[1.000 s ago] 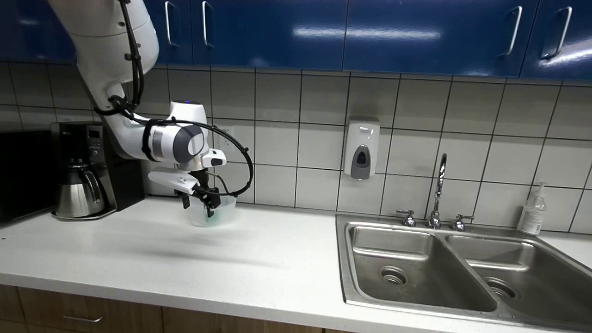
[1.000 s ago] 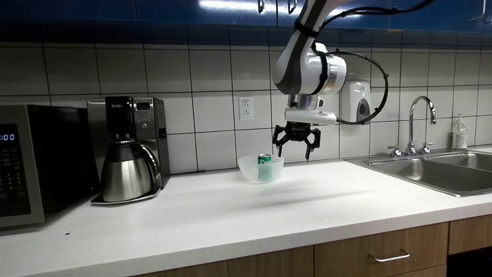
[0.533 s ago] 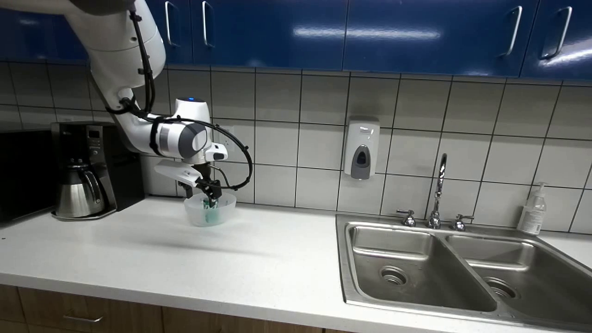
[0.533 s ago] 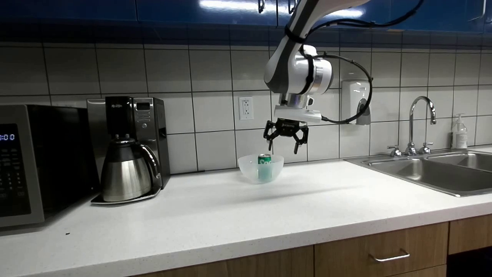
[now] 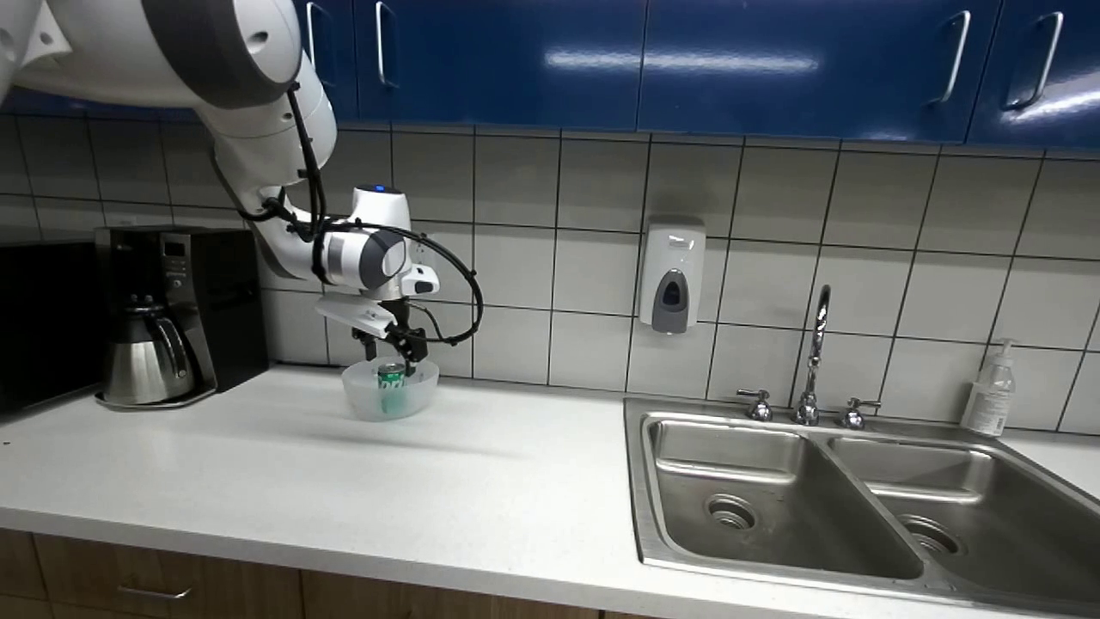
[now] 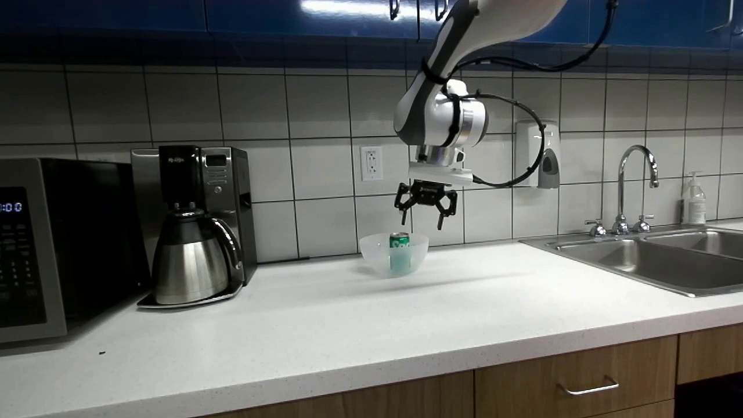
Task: Remove the can from the bowl
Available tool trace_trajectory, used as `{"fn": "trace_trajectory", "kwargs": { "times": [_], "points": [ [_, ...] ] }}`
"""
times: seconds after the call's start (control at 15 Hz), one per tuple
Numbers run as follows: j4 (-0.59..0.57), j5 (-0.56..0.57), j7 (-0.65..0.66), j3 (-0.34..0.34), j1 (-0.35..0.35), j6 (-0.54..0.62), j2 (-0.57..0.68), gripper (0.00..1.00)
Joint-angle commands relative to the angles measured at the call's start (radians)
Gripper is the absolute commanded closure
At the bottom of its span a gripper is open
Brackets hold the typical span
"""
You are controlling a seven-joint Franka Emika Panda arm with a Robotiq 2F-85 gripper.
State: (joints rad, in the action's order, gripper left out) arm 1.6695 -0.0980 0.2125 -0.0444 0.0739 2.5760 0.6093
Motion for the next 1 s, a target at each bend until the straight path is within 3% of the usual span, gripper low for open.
{"fn": "trace_trajectory", "kwargs": {
  "times": [0.0,0.93],
  "points": [
    [-0.182,0.004,0.011,0.010,0.019,-0.119,0.090,0.00],
    [-0.589,0.041,0.065,0.057,0.080,-0.303,0.353,0.00]
  ]
}}
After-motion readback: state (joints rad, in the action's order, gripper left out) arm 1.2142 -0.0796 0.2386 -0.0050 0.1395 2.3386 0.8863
